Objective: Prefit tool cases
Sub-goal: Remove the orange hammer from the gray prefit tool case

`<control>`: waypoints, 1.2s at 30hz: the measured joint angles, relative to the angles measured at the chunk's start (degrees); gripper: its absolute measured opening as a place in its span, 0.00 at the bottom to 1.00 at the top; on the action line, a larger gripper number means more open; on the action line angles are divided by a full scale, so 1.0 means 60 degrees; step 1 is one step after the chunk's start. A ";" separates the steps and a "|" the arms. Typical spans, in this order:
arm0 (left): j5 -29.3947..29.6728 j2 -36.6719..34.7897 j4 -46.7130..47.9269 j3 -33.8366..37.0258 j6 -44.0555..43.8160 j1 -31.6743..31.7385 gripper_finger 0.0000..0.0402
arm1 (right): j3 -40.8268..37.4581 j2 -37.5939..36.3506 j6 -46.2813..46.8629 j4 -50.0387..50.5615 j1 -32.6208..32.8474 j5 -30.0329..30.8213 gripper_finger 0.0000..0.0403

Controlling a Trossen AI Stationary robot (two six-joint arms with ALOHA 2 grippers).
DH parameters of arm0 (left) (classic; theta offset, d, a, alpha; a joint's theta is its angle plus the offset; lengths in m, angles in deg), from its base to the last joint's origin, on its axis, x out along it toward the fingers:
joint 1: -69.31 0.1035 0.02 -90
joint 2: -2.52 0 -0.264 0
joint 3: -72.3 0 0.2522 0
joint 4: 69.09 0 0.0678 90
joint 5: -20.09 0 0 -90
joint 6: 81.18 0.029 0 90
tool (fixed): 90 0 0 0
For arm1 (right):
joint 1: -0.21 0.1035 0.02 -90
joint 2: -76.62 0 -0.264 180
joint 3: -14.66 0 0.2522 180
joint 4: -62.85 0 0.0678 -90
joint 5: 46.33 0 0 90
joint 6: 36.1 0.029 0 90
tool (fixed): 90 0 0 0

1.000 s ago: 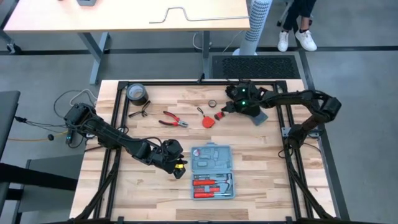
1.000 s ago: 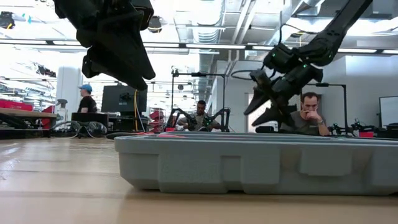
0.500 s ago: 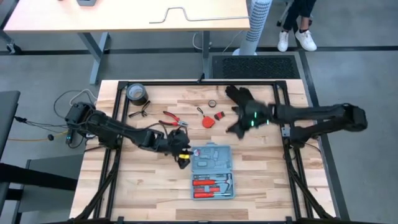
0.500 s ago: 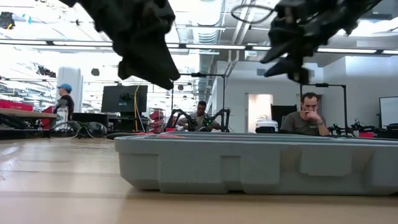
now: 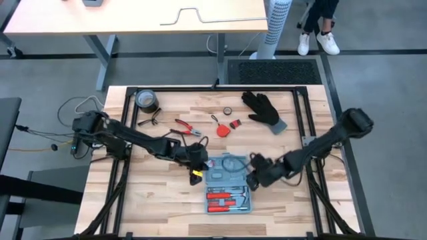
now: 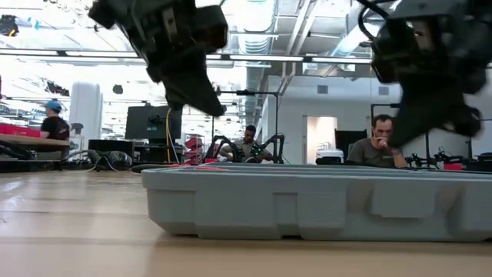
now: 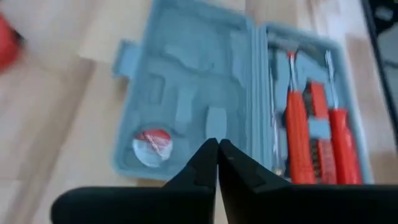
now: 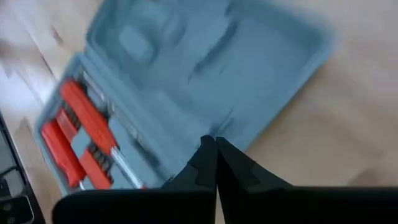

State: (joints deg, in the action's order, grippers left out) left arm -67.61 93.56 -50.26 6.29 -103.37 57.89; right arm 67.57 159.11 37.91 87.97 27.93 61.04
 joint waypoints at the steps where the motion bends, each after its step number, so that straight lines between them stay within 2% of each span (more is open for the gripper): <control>1: -0.0202 0.0259 -0.0303 0.0004 0.0037 0.0005 0.01 | 0.0000 0.0332 0.0245 -0.0296 0.0160 0.0004 0.02; 6: -0.0640 0.1440 -0.1065 -0.0081 0.0205 0.0107 0.00 | 0.0046 0.1718 0.1332 -0.1871 0.0638 0.0192 0.01; 11: -0.1247 0.1969 -0.0285 -0.0237 0.0724 0.0595 0.00 | 0.0052 0.2587 0.1421 -0.3455 0.0502 0.0356 0.01; 16: -0.1240 0.1605 0.0994 -0.0185 0.1697 0.1224 0.00 | 0.0047 0.2971 0.0696 -0.4528 -0.0268 0.0324 0.01; 21: -0.1412 0.0809 0.1640 -0.0113 0.1863 0.1897 0.00 | 0.0021 0.2798 0.0011 -0.4456 -0.0981 0.0435 0.01; 24: -0.1470 -0.0168 0.2505 -0.0115 0.1865 0.1979 0.00 | -0.0011 0.2452 -0.0408 -0.4160 -0.1090 0.0437 0.01; 27: -0.1488 -0.1146 0.3122 -0.0117 0.1894 0.1722 0.00 | -0.0018 0.2058 -0.0637 -0.3792 -0.0970 0.0438 0.01; 30: -0.1343 -0.1875 0.3077 -0.0124 0.1777 0.1073 0.00 | -0.0015 0.1826 -0.0668 -0.3478 -0.0779 0.0608 0.01; 36: 0.0139 -0.1456 0.2356 -0.0124 0.1811 -0.0399 0.01 | -0.0007 0.1783 -0.0932 -0.3722 -0.0567 0.0650 0.01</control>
State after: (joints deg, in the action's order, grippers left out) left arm -66.78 84.82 -36.12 5.55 -92.50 55.49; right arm 67.53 169.81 32.31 65.64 24.53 64.94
